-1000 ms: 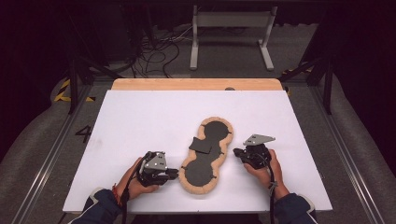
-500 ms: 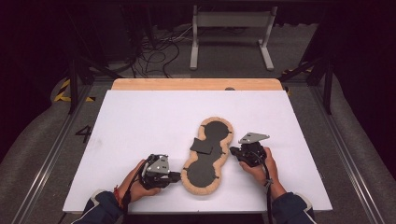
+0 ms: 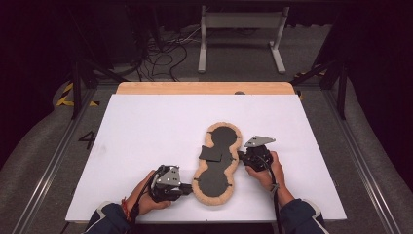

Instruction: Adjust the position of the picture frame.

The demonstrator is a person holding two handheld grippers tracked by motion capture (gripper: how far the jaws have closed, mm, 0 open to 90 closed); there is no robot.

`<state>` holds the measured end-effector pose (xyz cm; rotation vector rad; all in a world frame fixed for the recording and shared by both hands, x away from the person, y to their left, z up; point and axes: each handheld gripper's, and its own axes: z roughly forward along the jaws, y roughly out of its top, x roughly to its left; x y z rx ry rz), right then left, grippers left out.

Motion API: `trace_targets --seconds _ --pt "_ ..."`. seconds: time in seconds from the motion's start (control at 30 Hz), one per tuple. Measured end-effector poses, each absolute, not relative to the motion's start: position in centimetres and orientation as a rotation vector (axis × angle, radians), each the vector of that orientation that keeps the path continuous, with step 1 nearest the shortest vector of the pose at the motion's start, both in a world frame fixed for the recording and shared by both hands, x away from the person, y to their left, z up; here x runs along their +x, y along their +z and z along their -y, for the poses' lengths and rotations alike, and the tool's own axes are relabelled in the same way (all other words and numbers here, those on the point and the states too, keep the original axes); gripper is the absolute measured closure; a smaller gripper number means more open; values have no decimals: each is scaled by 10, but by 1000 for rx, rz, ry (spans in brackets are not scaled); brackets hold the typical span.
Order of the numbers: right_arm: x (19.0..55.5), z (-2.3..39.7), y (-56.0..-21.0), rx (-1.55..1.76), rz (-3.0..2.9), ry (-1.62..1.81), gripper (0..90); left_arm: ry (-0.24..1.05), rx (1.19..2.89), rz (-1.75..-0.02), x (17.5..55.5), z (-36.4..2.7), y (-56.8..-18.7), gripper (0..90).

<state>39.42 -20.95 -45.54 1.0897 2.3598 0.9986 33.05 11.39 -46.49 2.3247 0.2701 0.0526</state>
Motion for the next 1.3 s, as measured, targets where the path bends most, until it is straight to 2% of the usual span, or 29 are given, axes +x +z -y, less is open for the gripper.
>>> trace_targets --seconds 0.83,1.0,1.3 --pt "410 188 -454 1104 -2339 947 900 18 2339 -204 319 -94 -464 810" --pt "398 199 -447 1042 -2369 917 875 23 2345 -184 319 -90 -463 799" --pt "368 230 -436 1038 -2375 994 882 9 2337 -171 319 -86 -464 778"
